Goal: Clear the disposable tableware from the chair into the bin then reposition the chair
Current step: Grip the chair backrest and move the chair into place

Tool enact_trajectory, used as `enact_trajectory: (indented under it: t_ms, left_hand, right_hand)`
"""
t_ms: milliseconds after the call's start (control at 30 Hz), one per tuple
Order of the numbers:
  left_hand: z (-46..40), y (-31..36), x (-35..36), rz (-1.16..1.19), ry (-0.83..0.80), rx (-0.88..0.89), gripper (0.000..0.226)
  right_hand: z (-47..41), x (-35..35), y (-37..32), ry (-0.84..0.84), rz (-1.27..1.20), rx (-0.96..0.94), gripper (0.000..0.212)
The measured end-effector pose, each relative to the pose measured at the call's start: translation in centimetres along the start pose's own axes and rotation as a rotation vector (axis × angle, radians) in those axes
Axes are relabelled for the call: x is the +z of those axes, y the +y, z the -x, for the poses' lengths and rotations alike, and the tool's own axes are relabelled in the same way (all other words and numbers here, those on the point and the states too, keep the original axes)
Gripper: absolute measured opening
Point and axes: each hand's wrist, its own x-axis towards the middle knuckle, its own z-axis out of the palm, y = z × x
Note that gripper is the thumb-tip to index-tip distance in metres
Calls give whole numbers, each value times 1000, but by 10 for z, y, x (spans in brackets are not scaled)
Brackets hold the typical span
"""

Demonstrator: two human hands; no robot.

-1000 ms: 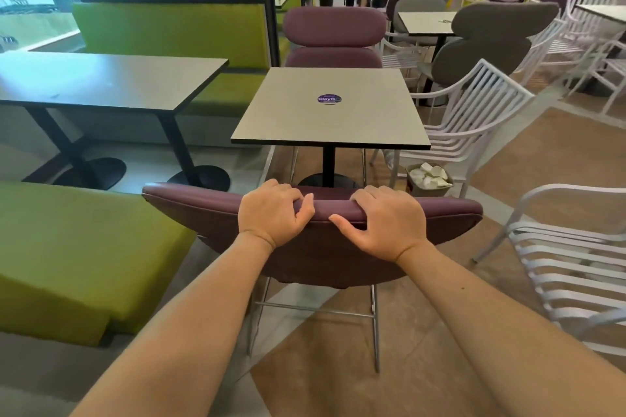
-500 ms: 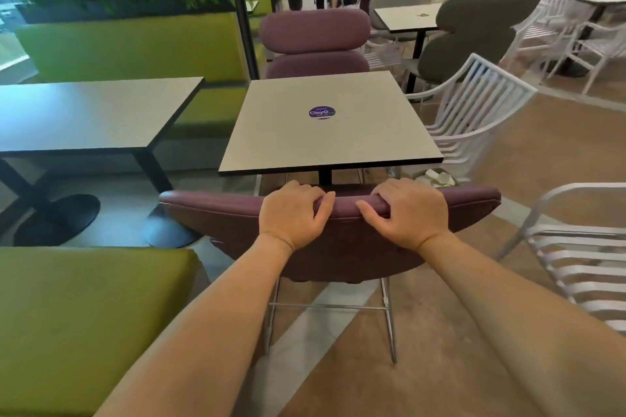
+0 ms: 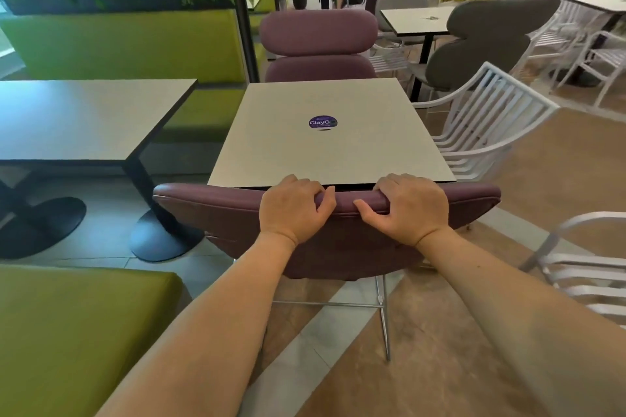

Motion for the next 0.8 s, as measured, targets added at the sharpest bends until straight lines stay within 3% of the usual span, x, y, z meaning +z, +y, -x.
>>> enact_trajectory:
  t_ms: [400, 800]
  left_hand:
    - [-56, -4, 40, -63, 34, -38, 46]
    - [-46, 12, 23, -96, -232, -166, 46]
  right_hand:
    - [-50, 39, 38, -31, -46, -48, 58]
    - [-38, 26, 35, -132, -88, -41, 57]
